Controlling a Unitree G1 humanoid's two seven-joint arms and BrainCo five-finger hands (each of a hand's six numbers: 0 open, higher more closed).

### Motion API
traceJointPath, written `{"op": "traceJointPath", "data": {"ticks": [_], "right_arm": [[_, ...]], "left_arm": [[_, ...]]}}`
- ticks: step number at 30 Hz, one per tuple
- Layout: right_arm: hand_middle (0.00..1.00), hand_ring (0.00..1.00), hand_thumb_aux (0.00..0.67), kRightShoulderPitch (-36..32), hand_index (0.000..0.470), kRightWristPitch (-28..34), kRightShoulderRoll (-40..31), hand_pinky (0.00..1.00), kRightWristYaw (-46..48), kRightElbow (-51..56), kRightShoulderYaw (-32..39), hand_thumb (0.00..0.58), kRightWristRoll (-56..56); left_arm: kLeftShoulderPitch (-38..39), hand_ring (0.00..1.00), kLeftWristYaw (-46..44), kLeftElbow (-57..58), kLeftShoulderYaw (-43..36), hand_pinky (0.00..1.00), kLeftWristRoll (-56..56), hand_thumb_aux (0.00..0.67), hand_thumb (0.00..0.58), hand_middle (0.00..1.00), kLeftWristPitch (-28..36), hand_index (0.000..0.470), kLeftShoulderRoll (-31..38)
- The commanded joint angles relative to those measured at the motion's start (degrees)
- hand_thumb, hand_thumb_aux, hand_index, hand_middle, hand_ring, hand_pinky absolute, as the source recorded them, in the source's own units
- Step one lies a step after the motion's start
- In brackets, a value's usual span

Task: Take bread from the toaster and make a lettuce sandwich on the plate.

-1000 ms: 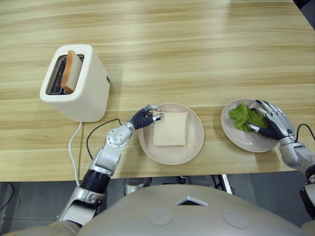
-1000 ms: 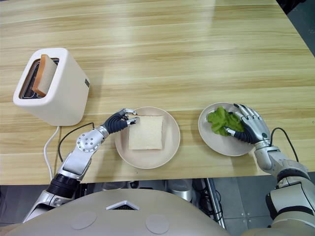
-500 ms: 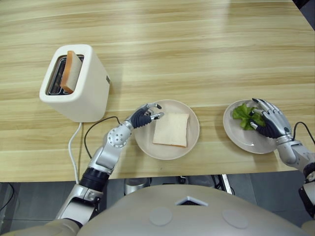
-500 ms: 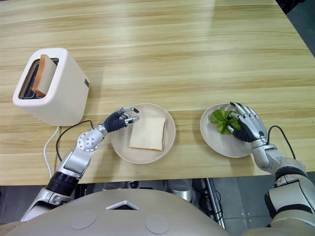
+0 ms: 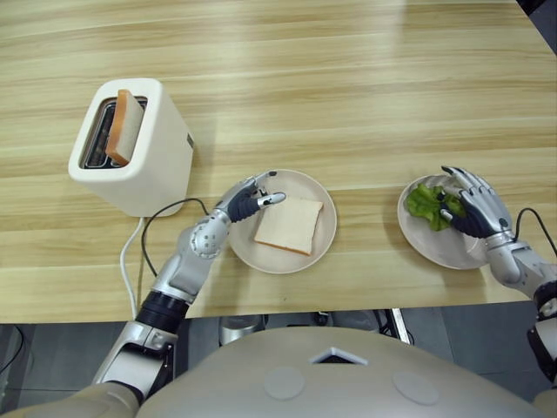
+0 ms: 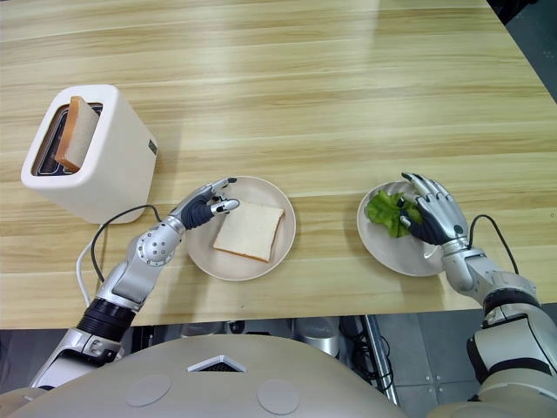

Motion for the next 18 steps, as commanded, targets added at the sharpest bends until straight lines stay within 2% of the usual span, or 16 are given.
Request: {"op": "traceJointPath", "data": {"ticks": [1,9,18], "right_arm": [[1.00,1.00,0.670,-0.75,0.460,-3.11,-1.51,1.00,0.54,-5.46,-1.76,0.580,2.08],[1.00,1.00,0.670,-0.97,0.460,-4.12,-3.24,1.00,3.38,-18.47,-5.13,0.580,2.77],[1.00,1.00,0.670,-4.30,0.460,-3.30,1.28,1.00,11.55,-31.72,-6.80,0.580,3.27]], "left_arm": [[-0.29,0.00,0.12,-1.05,-0.02,0.00,1.79,0.000,0.000,0.00,0.32,0.000,1.24],[-1.97,0.00,1.64,-3.75,1.12,0.00,1.16,0.000,0.000,0.00,-0.31,0.000,-0.93],[-4.92,0.00,1.84,-4.47,1.34,0.00,0.66,0.000,0.000,0.00,-1.83,0.000,-3.18]]}}
